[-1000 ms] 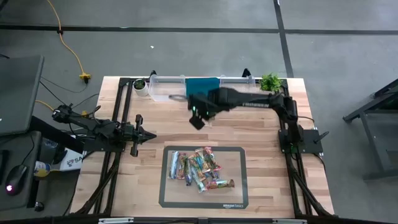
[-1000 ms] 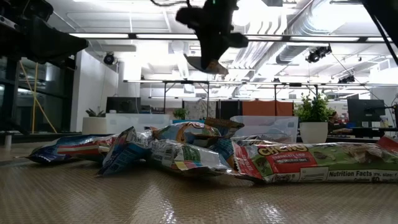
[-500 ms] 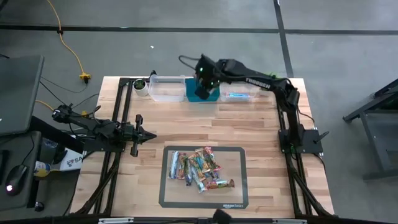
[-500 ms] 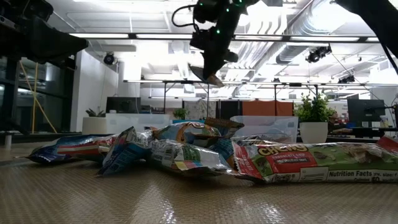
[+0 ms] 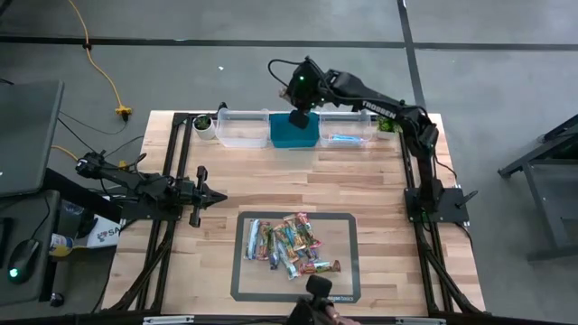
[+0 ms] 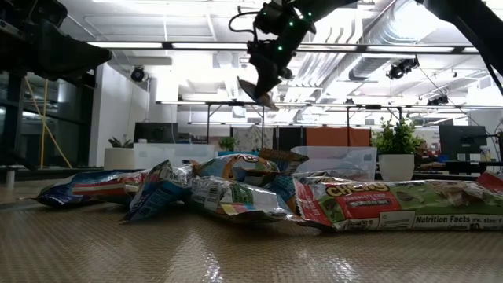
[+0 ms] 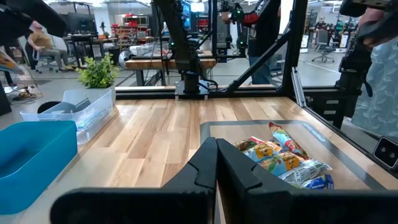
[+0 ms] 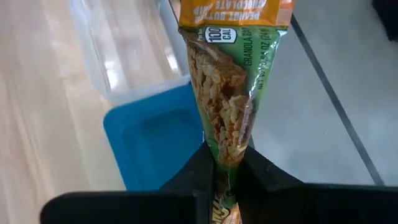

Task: Pick and place Granola Bars by type
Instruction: Put the yellow granola bar into the blue bin

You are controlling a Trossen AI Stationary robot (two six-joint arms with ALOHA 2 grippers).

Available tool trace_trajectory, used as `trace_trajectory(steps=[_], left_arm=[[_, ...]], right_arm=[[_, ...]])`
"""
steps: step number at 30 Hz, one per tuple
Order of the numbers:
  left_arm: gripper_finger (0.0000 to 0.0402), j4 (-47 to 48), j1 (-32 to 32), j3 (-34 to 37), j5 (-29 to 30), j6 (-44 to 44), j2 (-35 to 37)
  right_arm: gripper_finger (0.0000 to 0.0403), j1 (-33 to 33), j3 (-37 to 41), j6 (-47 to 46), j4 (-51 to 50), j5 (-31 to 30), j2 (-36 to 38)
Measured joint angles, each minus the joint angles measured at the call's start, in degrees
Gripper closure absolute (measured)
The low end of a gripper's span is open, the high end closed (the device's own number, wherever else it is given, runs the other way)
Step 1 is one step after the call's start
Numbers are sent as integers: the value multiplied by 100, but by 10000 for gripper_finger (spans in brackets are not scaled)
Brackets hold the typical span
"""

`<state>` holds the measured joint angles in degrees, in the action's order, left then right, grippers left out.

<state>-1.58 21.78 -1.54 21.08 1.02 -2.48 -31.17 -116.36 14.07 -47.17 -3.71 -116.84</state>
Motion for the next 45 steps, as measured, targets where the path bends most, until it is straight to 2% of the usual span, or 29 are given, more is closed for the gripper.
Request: trace_trajectory(steps=[11,29,39,45], left_arm=[[400,-1,0,0,0,0,0],[400,-2,-2,2,0,0,-2],[400,-2,-1,1,0,0,-2],[400,-2,-2,2,0,0,-2]], right_arm=[[372,-111,0,-326,707,480,-203],[375,-188,4,265,830,1146,-962],[367,-383,4,1526,-299,884,-1032],[373,-505,2,1762,-733,827,-1056]])
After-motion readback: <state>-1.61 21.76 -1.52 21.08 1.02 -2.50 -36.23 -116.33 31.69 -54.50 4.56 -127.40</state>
